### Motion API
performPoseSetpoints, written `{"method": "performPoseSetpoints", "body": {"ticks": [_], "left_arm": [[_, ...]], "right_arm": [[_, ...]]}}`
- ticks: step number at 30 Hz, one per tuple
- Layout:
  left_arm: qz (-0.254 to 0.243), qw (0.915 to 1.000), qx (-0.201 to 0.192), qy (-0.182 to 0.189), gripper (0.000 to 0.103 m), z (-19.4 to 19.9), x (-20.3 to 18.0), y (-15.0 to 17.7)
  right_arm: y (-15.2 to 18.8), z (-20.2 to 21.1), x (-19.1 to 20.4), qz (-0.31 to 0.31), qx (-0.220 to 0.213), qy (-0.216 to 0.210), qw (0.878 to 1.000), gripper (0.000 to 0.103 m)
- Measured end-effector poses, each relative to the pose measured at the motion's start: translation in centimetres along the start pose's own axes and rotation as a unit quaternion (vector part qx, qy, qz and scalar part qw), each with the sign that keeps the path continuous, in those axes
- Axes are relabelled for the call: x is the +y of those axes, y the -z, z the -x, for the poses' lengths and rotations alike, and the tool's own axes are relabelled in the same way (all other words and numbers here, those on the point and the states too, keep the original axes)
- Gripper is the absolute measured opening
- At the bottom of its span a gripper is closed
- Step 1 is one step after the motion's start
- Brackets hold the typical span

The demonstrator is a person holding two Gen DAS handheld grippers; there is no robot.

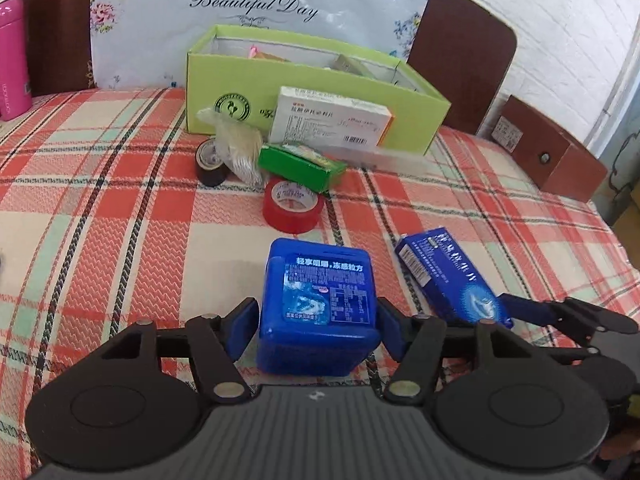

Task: Organize objects
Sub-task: 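Reach left gripper to the blue square box while right gripper reaches the blue medicine box, then grasp the blue square box with left gripper while right gripper grasps the blue medicine box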

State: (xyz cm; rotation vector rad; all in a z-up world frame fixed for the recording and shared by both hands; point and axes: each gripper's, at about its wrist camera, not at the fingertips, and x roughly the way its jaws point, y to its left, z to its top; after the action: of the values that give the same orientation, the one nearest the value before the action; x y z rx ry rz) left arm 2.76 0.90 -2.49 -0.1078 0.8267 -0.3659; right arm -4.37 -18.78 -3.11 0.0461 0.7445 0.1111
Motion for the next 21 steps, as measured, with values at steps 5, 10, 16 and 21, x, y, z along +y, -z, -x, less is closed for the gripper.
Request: {"method": "performPoseSetpoints", "body": {"ticks": [5, 10, 16, 21], "left_arm": [[0.001, 1.0000, -0.001, 0.005, 0.066, 0.1, 0.0, 0.2], [0.004, 1.0000, 0.003, 0.000, 0.066, 0.0, 0.1, 0.2], [-0.004, 0.9999, 0.013, -0.001, 0.067, -0.8, -0.2, 0.0], [-0.016, 0.9996, 0.021, -0.002, 0.068, -1.2, -0.4, -0.1]], "right_arm": [[0.0, -0.2, -0.3, 0.000, -0.004, 0.001, 1.000, 0.068], [-0.4, -0.8, 0.0, 0.010, -0.005, -0.004, 1.000, 0.068], [-0.8, -1.1, -0.1, 0.014, -0.006, 0.001, 1.000, 0.068], [-0.8, -1.4, 0.0, 0.011, -0.009, 0.004, 1.000, 0.068]]}}
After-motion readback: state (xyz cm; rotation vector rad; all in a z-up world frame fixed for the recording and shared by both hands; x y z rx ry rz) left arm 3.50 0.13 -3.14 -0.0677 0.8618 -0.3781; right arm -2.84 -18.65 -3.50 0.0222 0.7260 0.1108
